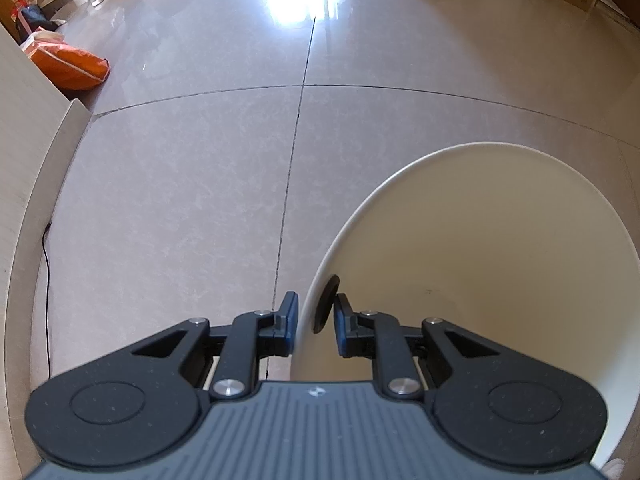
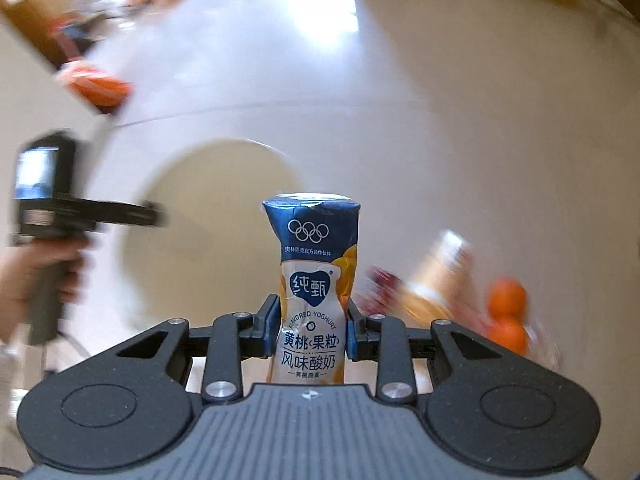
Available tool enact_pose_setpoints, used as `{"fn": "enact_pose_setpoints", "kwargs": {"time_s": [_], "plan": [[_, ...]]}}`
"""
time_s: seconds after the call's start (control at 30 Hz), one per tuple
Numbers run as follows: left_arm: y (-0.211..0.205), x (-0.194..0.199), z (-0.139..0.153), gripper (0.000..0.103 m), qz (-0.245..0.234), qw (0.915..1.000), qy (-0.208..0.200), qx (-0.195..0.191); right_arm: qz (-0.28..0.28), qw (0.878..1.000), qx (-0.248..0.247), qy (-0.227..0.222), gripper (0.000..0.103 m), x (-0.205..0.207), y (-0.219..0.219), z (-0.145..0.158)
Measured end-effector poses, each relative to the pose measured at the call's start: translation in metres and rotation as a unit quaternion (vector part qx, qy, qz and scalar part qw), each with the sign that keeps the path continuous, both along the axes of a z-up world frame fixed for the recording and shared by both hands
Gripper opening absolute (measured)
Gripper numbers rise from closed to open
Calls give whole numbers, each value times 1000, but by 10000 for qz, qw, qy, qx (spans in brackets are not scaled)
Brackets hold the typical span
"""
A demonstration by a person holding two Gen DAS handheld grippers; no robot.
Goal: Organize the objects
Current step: 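Carry the yogurt pouch over the bin and open the right tool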
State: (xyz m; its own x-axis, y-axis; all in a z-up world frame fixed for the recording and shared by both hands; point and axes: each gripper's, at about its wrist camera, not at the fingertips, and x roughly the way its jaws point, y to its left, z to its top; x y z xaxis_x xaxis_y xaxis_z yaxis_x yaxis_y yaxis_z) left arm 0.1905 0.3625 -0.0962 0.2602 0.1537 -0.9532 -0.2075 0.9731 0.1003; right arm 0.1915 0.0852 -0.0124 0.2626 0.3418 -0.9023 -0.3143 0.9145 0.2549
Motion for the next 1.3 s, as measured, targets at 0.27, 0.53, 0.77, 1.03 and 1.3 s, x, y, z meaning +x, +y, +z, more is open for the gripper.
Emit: {"fn": "enact_pose_setpoints", "kwargs": {"time_s": [0.27,0.53,0.77,1.03,1.3], "plan": [[4,0,2,17,44,9999,26,-101,647,9963,108,-563,81,-3,67,12],[5,2,1,17,22,10000,34,-62,403,9973,-48,-618,86,-6,31,8],[6,2,1,17,62,9999,36,-102,119,9972,-174,-715,90,-17,-12,-20],[8,1,2,17,80,9998,31,-153,-257,9982,-414,-351,90,-30,-64,-122],[11,1,2,17,81,9998,-4,-183,-1122,9893,-475,807,90,-27,-94,-249]]}}
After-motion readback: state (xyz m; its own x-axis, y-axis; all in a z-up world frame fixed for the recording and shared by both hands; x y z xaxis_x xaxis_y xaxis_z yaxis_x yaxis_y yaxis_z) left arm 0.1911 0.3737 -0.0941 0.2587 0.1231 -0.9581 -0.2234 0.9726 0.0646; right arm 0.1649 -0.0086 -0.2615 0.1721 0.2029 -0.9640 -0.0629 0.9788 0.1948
